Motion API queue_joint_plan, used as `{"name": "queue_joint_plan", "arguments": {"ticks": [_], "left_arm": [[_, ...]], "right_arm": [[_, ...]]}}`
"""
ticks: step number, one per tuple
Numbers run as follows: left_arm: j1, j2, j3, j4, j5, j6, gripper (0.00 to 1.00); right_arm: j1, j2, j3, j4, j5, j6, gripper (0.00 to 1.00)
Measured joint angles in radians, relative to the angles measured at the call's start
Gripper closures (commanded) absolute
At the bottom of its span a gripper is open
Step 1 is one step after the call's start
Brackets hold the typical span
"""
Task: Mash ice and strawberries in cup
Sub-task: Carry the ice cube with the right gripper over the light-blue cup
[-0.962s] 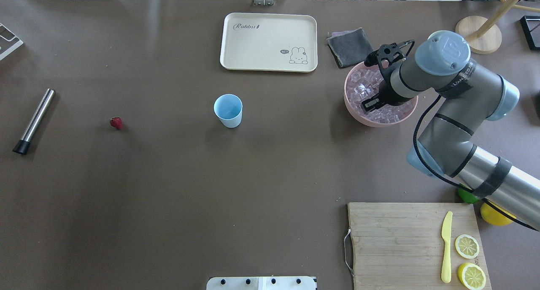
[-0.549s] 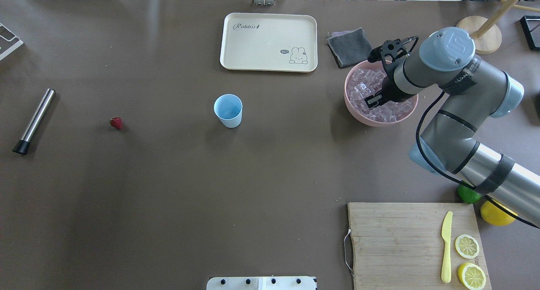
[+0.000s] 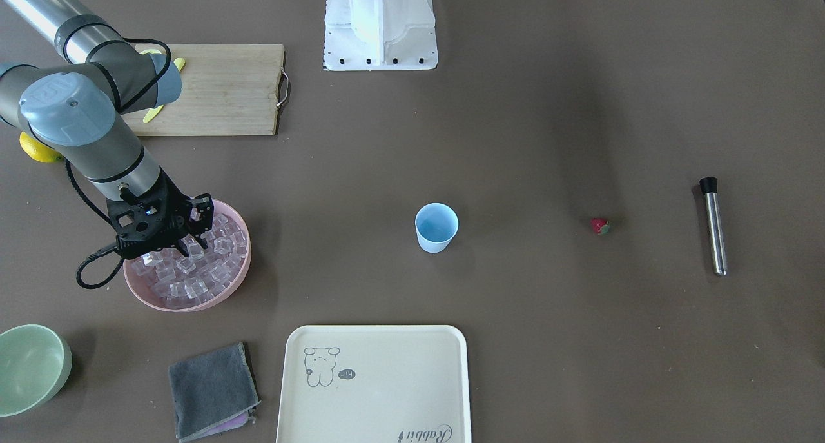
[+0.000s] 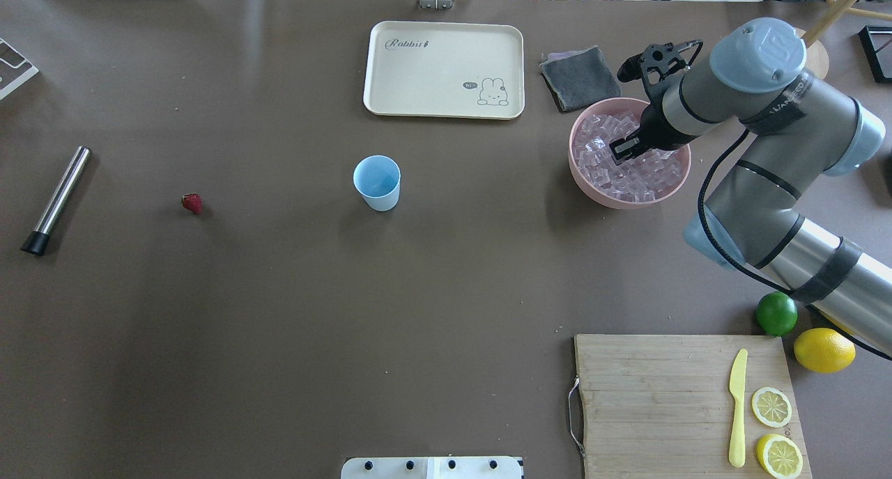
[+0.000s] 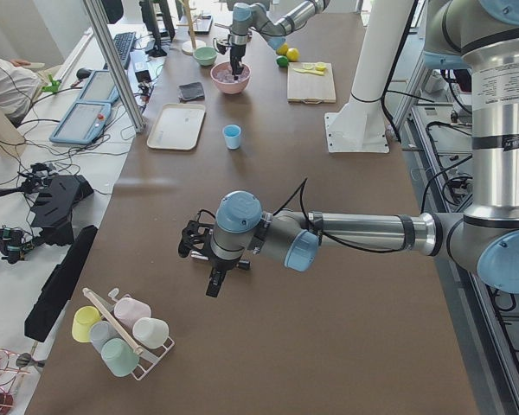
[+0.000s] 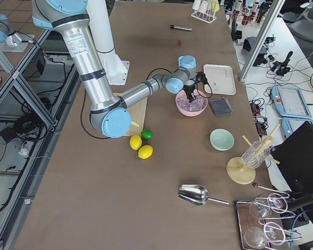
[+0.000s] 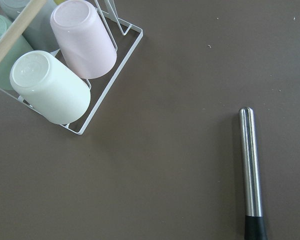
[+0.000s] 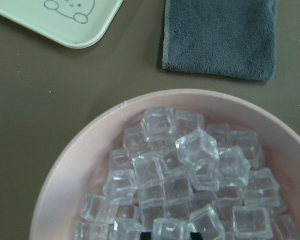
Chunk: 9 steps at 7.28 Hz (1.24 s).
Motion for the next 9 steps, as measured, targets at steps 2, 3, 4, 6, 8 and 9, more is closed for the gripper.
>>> {"name": "queue_joint_plan", "arguments": {"ticks": [2,3,4,6,8,9], "left_arm": [[0.000,0.000,0.000,-0.005,0.000,-0.001,0.03],[0.000,-0.001,0.000,-0.005,0.000,-0.001,0.03],[0.001,-0.001,0.001,-0.005,0.001,-0.002,0.03],[0.002,0.000,0.008,-0.006,0.001,0.000,0.03],[0.002,0.000,0.012,-0.007,0.000,0.001,0.03],[0.002,0.000,0.013,-0.006,0.000,0.000,0.03]], "right_arm": [[0.029,0.123,0.035,-0.161,0.036,0.035,1.00],[0.005,0.194,0.043,-0.220,0.017,0.104,1.00],[-0.038,0.275,0.021,-0.247,-0.020,0.177,1.00],[-0.147,0.441,-0.085,-0.259,-0.129,0.315,1.00],[-0.246,0.596,-0.219,-0.257,-0.242,0.431,1.00],[-0.285,0.647,-0.275,-0.248,-0.298,0.464,1.00]]}}
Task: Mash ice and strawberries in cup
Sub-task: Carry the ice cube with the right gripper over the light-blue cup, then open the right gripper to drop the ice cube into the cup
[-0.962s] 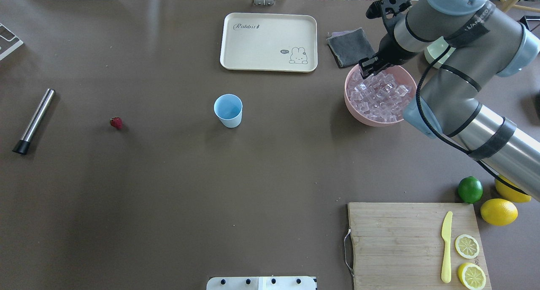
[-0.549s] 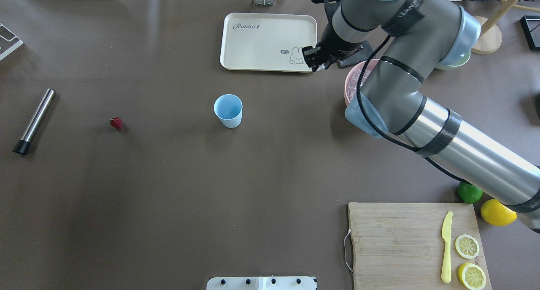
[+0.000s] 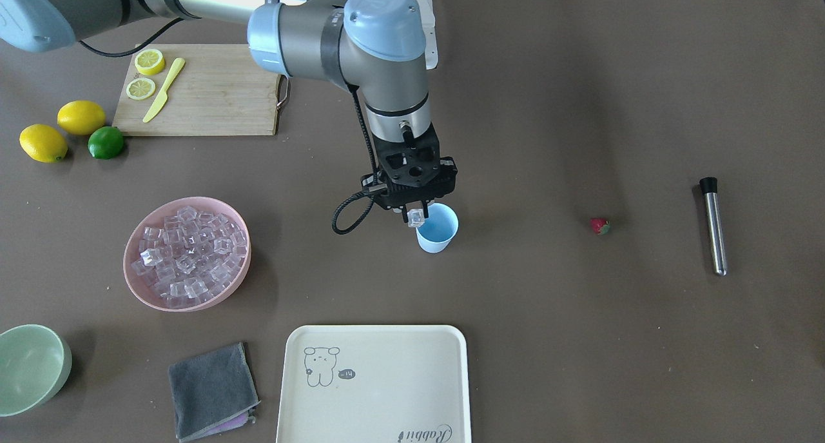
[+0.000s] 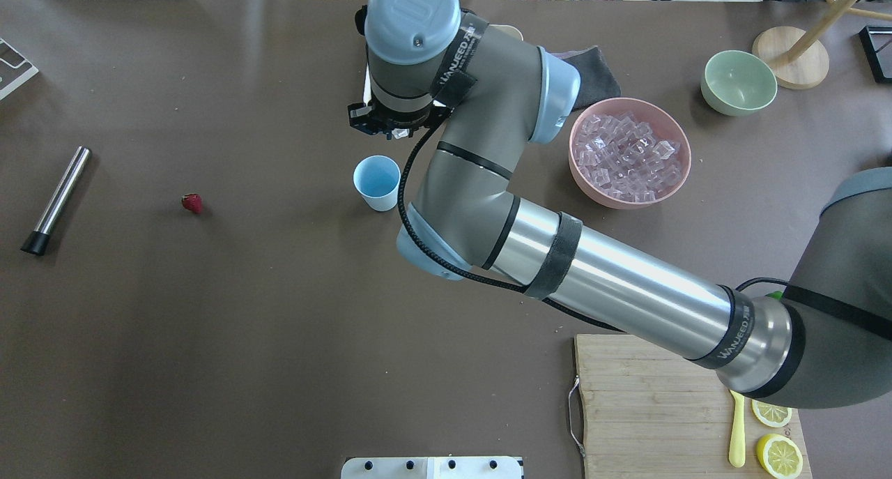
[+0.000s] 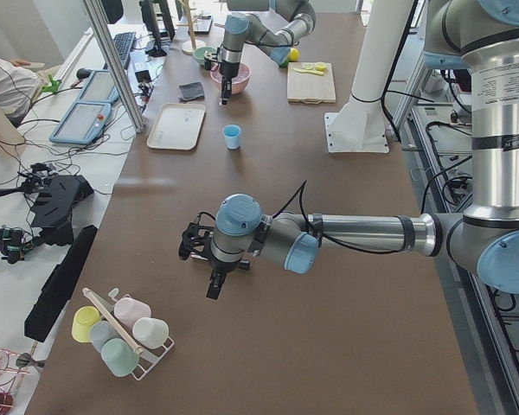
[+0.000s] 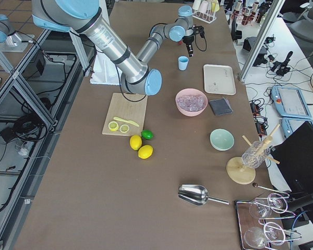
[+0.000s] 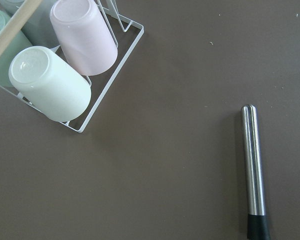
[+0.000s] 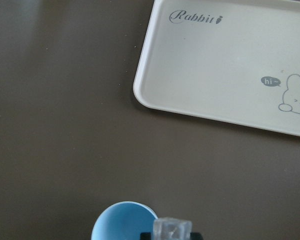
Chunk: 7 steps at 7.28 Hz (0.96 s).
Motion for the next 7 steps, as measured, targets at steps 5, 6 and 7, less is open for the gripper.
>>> {"name": "queue_joint_plan", "arguments": {"ticks": [5,6,7], "left_arm": [[0.001,-0.003,0.005,0.001,0.000,-0.001,0.03],[0.001,-0.005,0.004,0.001,0.000,-0.001,0.03],[0.001,-0.007,0.004,0.000,0.000,-0.002,0.03]], "right_arm": [[-0.060,0.019,-0.117,0.093,-0.075,0.017,0.91],[-0.068,0.018,-0.117,0.095,-0.076,0.020,0.61],[-0.074,0.016,-0.118,0.096,-0.076,0.023,0.40]]}}
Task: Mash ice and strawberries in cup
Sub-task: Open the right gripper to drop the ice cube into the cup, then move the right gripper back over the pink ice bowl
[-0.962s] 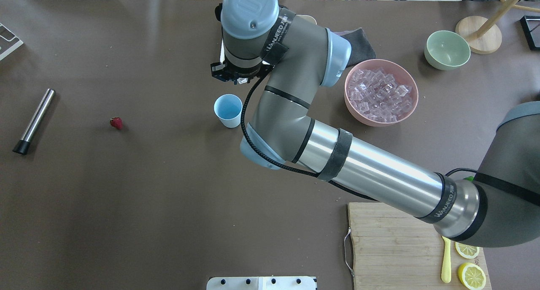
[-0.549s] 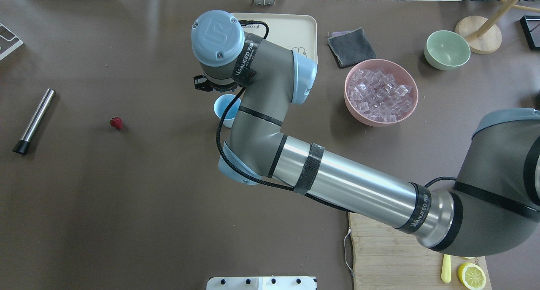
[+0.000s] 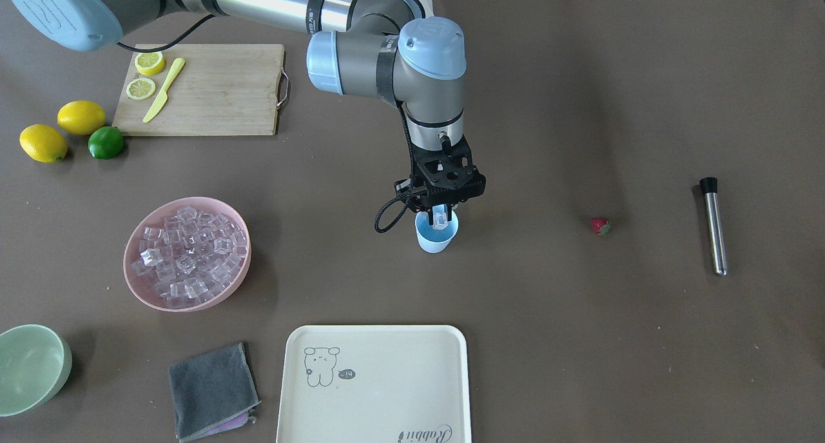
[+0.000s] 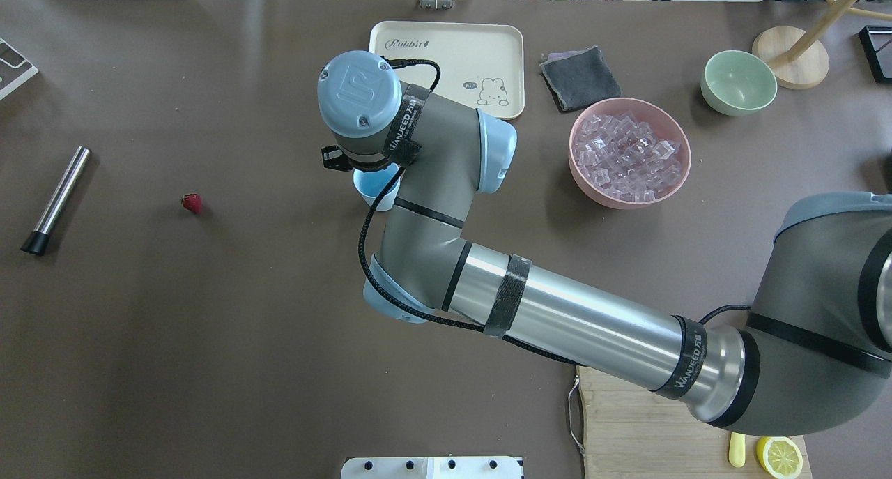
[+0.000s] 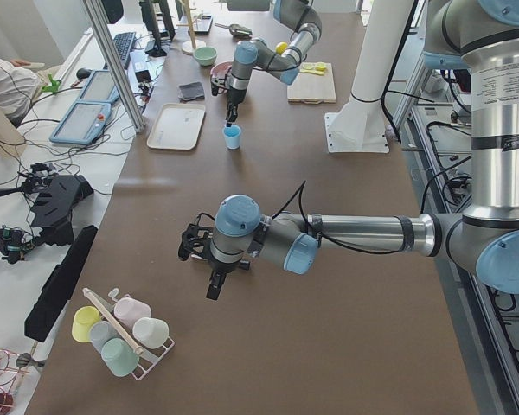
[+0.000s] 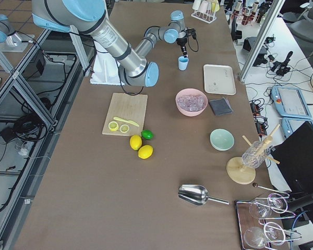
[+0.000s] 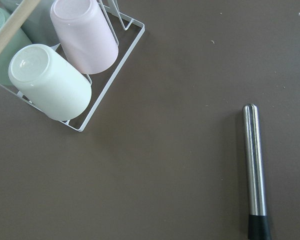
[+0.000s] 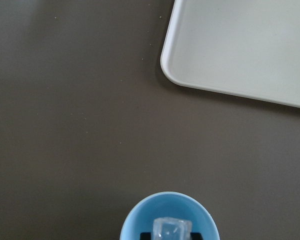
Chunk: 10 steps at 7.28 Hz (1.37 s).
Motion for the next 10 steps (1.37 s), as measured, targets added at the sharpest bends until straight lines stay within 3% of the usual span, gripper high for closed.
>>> {"name": "queue_joint_plan", "arguments": {"ticks": [1,4,7,8,9,10], "left_arm": [[0.000,-0.002,0.000,0.000,0.000,0.000,0.03],[0.001,-0.004,-0.001,0.000,0.000,0.000,0.03],[0.005,-0.006,0.000,0.000,0.000,0.000,0.03],[0.009,-0.007,0.000,-0.004,0.000,0.000,0.03],[0.012,-0.007,0.000,-0.011,0.000,-0.001,0.03],[0.014,-0.007,0.000,-0.016,0.000,-0.001,0.03]], "right_arm": [[-0.002,-0.002,0.000,0.001,0.000,-0.001,0.11],[0.039,-0.002,0.011,-0.004,0.027,-0.037,0.09],[0.238,-0.021,0.073,-0.140,0.249,-0.261,0.14],[0.303,-0.056,0.096,-0.173,0.306,-0.329,0.13],[0.349,-0.110,0.121,-0.187,0.332,-0.359,0.04],[0.388,-0.188,0.170,-0.197,0.338,-0.360,0.02]]}}
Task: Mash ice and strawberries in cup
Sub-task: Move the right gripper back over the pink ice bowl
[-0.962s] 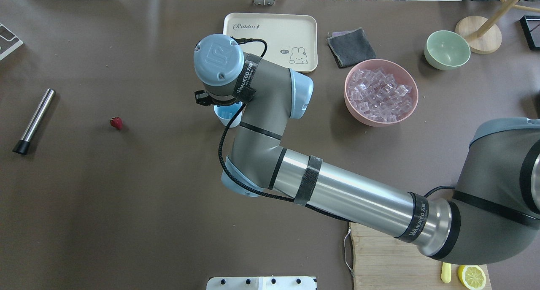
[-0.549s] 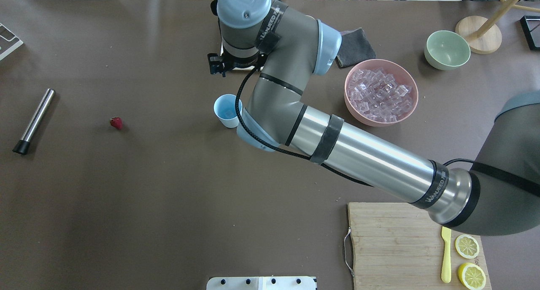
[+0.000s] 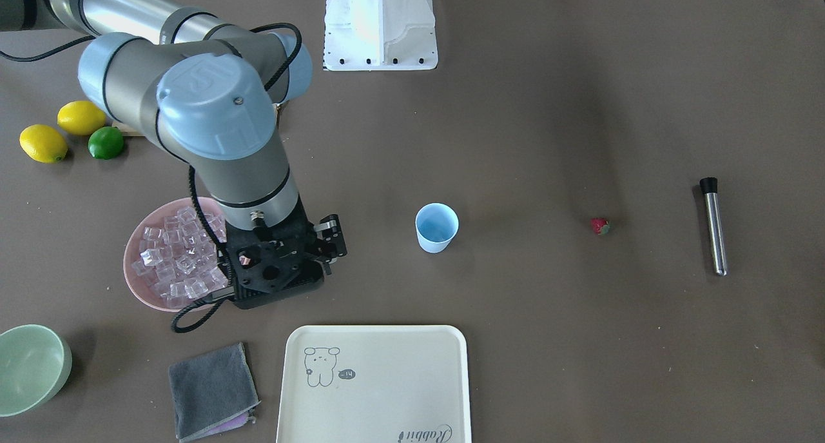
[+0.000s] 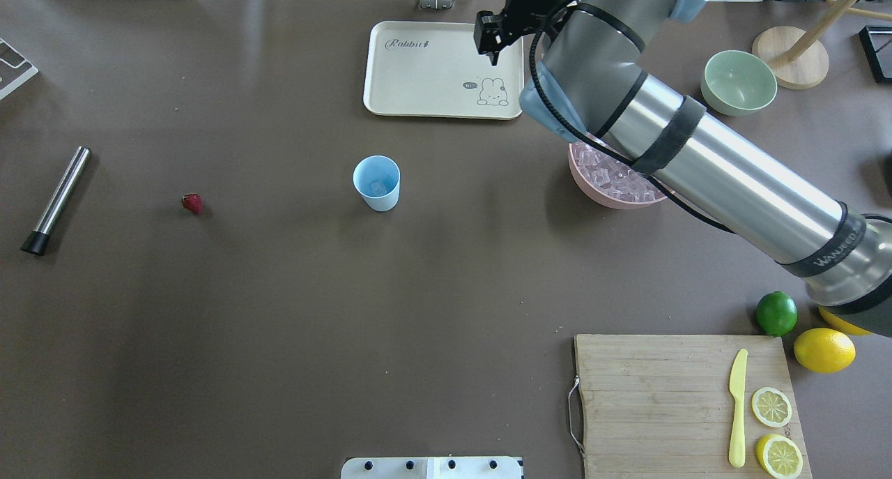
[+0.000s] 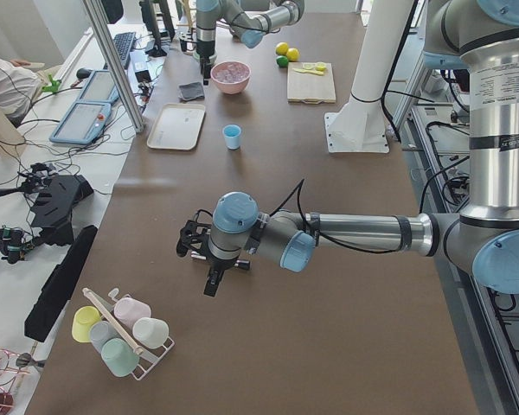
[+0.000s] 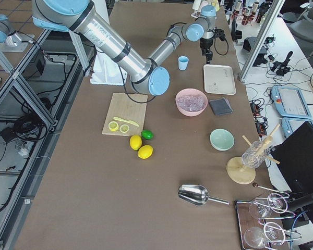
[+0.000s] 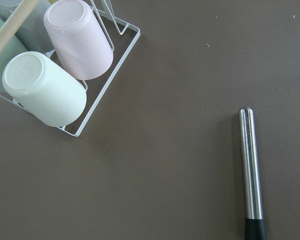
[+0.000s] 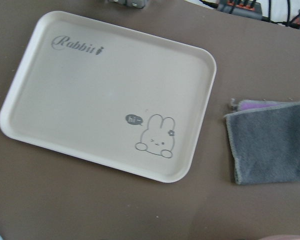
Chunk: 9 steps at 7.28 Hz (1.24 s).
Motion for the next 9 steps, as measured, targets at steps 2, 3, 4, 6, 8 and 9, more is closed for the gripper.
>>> {"name": "queue_joint_plan", "arguments": {"ticks": [2,3,4,6,8,9], "left_arm": [[0.007,0.000,0.000,-0.012,0.000,0.001,0.03],[0.009,0.001,0.001,-0.021,0.000,0.000,0.03],[0.014,0.000,0.002,-0.024,0.000,0.000,0.03],[0.030,-0.002,0.002,-0.026,0.001,0.000,0.03],[0.035,-0.003,0.001,-0.029,0.001,0.000,0.03],[0.035,-0.001,0.001,-0.035,0.000,0.000,0.03]], "right_arm": [[0.065,-0.186,0.146,-0.010,0.001,0.046,0.02],[0.082,-0.261,0.198,-0.004,0.000,0.052,0.02],[0.090,-0.311,0.233,0.006,-0.001,0.059,0.02],[0.093,-0.369,0.265,0.015,-0.002,0.121,0.02],[0.082,-0.401,0.271,0.017,-0.002,0.177,0.01],[0.063,-0.407,0.275,0.018,-0.003,0.219,0.02]]}}
